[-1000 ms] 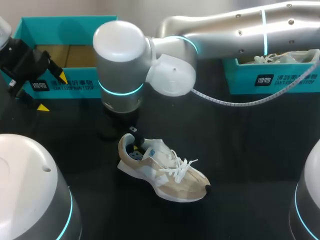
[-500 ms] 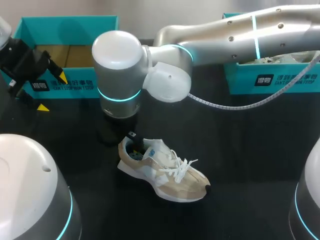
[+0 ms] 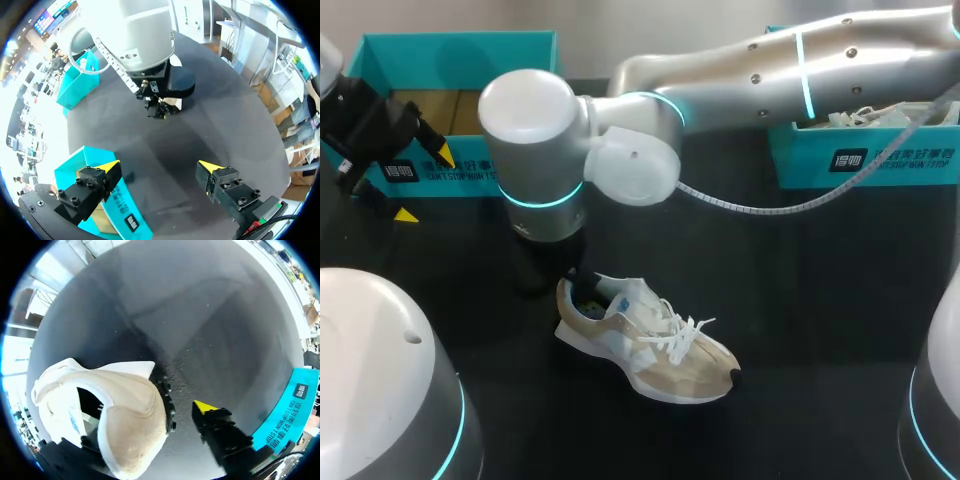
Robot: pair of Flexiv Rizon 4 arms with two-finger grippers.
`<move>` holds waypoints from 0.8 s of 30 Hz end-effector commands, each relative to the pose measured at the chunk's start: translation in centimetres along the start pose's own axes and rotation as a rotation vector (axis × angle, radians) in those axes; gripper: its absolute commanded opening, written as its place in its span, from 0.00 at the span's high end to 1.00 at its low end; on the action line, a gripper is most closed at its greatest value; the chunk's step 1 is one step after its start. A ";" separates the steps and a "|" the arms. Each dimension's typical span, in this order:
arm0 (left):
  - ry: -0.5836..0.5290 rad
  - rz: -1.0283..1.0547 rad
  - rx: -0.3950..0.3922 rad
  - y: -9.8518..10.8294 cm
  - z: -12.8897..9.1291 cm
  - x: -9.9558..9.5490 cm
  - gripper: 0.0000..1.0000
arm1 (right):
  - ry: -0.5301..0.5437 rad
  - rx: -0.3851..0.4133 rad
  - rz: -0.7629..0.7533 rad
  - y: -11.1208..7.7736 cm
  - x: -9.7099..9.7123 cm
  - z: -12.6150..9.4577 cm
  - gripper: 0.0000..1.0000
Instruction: Take the shoe out of the shoebox, open the shoe tongue, remove and reinsert the insole, then place the shoe into the shoebox
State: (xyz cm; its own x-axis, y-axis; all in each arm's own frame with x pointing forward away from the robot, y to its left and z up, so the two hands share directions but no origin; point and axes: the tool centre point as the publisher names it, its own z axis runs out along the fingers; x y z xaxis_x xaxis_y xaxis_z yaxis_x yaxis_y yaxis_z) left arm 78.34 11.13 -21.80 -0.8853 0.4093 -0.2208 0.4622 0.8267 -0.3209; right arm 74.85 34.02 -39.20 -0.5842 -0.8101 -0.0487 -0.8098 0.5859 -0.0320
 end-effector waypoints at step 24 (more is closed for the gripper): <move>0.001 0.000 -0.004 -0.1 0.0 0.1 0.00 | -0.086 0.108 0.199 -3.4 3.7 -6.4 1.00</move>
State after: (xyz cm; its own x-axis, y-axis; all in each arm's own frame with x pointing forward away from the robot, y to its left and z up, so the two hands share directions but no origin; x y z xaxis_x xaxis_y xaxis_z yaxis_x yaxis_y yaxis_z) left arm 78.34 11.13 -21.80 -0.8853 0.4093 -0.2208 0.4622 0.8267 -0.3208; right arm 75.59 30.83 -36.05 -0.7211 -0.6835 -0.1136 -0.6729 0.7299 -0.1203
